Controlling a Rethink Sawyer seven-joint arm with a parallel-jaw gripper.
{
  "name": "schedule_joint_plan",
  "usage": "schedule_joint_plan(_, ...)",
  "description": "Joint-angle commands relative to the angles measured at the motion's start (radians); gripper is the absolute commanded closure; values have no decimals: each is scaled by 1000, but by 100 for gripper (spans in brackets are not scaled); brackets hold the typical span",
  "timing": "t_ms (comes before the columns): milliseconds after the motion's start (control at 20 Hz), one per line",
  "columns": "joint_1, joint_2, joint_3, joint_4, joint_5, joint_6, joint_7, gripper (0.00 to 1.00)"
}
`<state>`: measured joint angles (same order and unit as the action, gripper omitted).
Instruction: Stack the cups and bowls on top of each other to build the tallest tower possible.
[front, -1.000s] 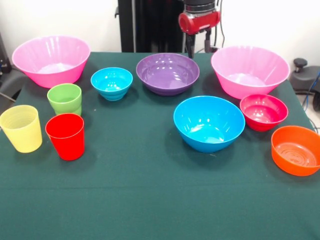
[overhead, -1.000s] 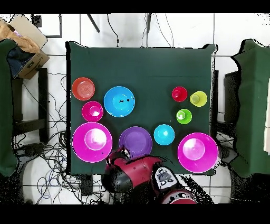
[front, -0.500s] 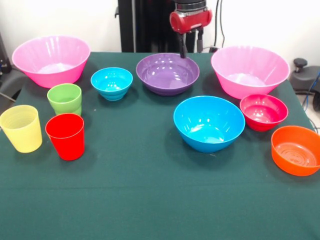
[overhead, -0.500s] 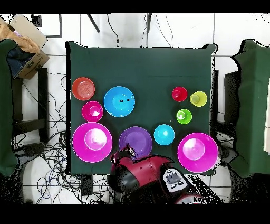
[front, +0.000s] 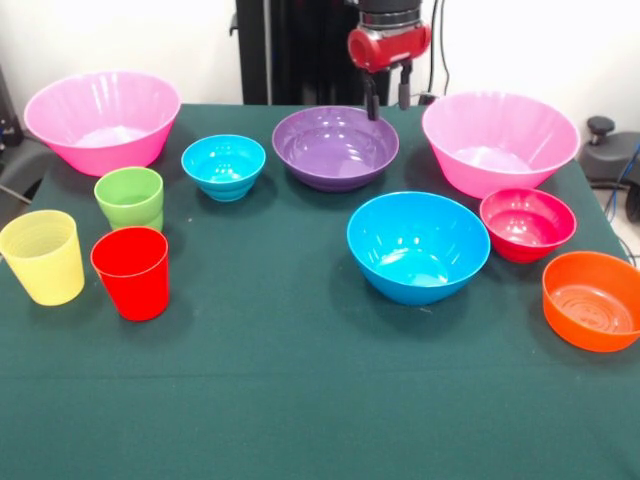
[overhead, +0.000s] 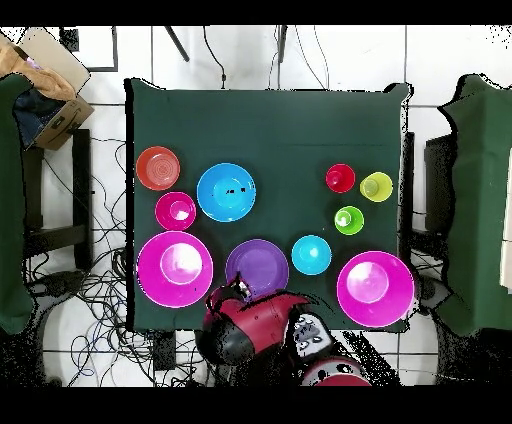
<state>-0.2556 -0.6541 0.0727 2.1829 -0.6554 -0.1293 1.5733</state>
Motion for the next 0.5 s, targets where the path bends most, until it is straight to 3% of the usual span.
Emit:
schedule_joint_plan(50,90,152,-75,-152,-53,-118,82,0)
schedule_joint_plan(200,82,174,-88,-158,-68,-148,79,0)
schedule_joint_plan(350,15,163,-34,-138,-115,-154,78,0)
schedule_joint_plan(500,-12,146,-14,-126,-150,-141,72,0)
